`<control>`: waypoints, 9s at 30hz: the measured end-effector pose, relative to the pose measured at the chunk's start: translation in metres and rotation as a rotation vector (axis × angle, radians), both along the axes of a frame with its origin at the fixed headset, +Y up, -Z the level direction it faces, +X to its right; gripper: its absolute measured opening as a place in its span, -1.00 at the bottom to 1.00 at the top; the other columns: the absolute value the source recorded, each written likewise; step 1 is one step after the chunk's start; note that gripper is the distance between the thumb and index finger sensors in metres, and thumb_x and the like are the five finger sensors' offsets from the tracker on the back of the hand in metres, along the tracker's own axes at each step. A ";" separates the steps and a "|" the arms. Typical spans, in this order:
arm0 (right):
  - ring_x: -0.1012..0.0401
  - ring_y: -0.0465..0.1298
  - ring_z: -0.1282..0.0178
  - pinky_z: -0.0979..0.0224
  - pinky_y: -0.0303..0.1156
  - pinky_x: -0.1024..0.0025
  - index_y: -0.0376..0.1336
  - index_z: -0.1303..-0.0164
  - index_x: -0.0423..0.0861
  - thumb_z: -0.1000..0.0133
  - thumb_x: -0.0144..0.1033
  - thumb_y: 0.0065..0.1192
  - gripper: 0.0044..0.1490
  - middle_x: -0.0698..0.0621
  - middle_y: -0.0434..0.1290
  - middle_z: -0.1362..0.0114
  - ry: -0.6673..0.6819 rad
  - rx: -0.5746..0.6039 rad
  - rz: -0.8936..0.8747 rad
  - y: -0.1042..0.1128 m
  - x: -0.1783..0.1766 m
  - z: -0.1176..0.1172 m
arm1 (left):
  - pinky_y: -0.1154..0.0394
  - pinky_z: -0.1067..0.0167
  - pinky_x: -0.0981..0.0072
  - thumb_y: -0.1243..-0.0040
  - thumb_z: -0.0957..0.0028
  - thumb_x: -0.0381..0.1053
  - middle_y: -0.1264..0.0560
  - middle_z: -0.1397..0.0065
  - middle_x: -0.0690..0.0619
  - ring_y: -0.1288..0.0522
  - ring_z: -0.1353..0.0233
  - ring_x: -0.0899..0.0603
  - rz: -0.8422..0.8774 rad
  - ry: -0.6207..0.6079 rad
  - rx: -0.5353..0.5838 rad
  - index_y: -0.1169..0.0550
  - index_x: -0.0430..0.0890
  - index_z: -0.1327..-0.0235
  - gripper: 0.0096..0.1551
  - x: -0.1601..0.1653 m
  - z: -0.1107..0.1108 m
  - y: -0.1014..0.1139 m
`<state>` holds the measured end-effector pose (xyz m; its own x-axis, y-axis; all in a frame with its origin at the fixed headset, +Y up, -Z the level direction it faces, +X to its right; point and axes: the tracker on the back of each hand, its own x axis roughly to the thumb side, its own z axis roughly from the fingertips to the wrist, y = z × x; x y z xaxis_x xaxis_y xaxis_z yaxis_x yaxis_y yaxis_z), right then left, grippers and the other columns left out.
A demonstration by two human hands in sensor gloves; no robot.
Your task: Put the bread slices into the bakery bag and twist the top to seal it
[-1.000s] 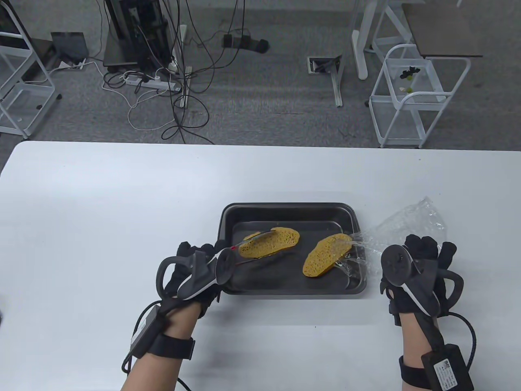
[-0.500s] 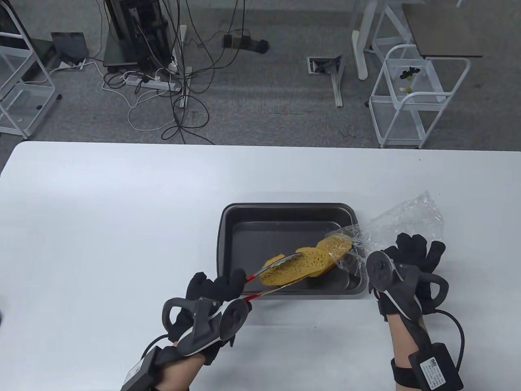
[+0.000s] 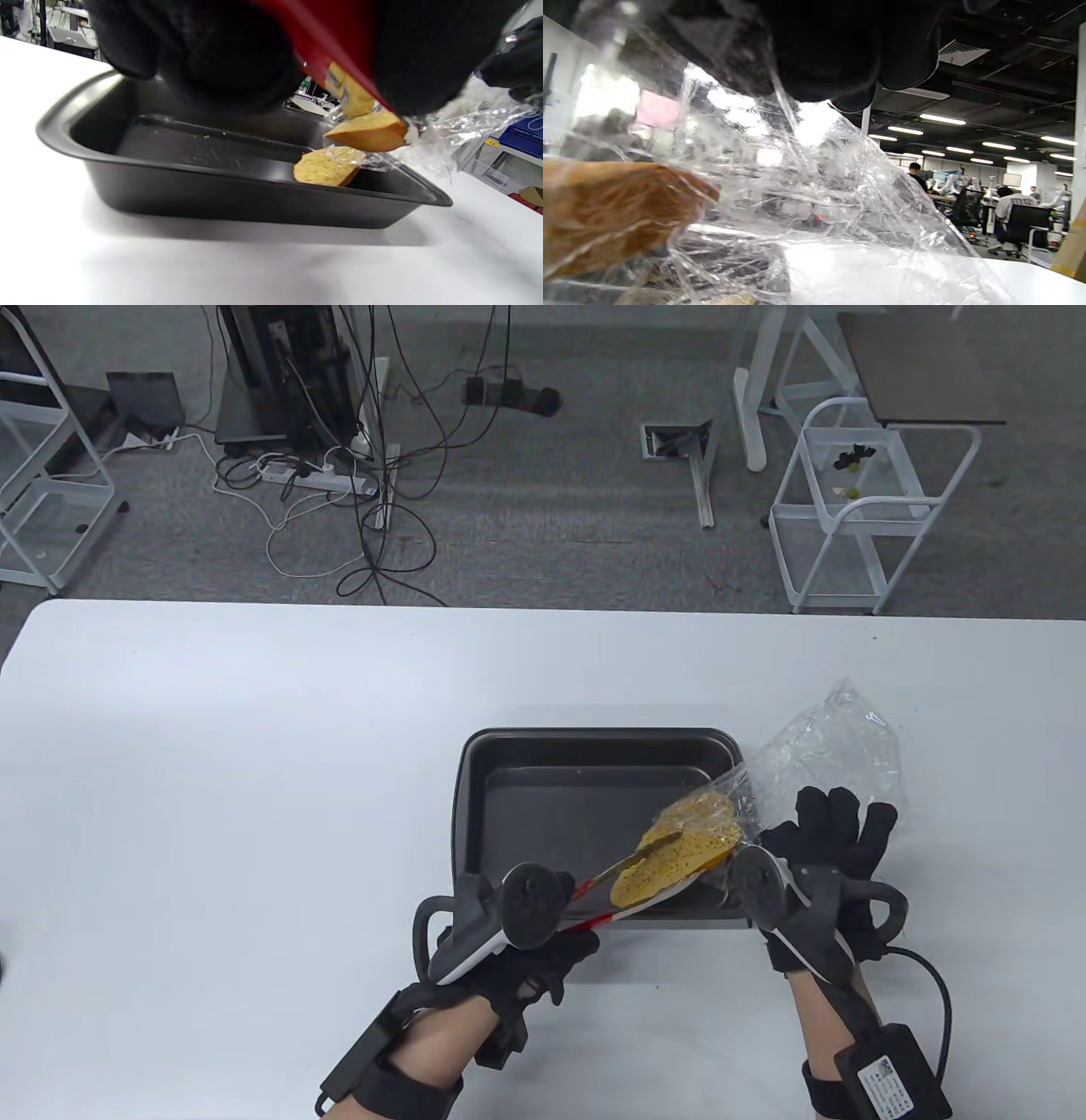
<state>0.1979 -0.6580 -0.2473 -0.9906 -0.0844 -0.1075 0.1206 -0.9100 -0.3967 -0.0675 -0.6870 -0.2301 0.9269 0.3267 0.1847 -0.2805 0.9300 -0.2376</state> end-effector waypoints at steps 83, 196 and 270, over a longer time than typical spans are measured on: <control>-0.48 0.13 -0.58 -0.47 -0.10 -0.53 0.55 0.35 -0.48 -0.05 -0.21 0.37 -0.46 -0.41 0.28 -0.61 0.385 -0.090 -0.518 0.027 0.035 0.000 | -0.50 -0.38 -0.10 -0.29 0.11 0.54 -0.68 -0.12 -0.12 -0.72 0.16 -0.07 -0.044 0.059 -0.085 -0.46 -0.10 -0.45 0.02 -0.050 -0.007 0.005; -0.44 0.03 -0.67 -0.53 -0.14 -0.52 0.54 0.20 -0.37 -0.04 -0.13 0.44 -0.47 -0.31 0.19 -0.71 0.326 -0.229 0.097 0.021 -0.018 0.010 | -0.51 -0.41 -0.07 -0.39 0.09 0.47 -0.69 -0.11 -0.06 -0.70 0.21 -0.03 0.284 -0.022 -0.360 -0.50 -0.05 -0.43 -0.06 -0.008 -0.022 0.003; -0.49 -0.03 -0.65 -0.50 -0.17 -0.54 0.51 0.03 -0.40 -0.11 -0.18 0.37 -0.45 -0.38 0.13 -0.71 0.601 -0.365 -0.385 0.034 0.014 0.004 | -0.43 -0.46 -0.18 -0.28 0.12 0.49 -0.69 -0.15 -0.13 -0.73 0.15 -0.07 0.062 -0.058 -0.027 -0.47 -0.08 -0.44 -0.02 -0.081 0.037 0.040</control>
<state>0.2122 -0.6243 -0.2430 -0.8369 0.3481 0.4224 -0.3678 -0.9292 0.0369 -0.1485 -0.6474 -0.1931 0.8929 0.3885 0.2277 -0.3223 0.9044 -0.2795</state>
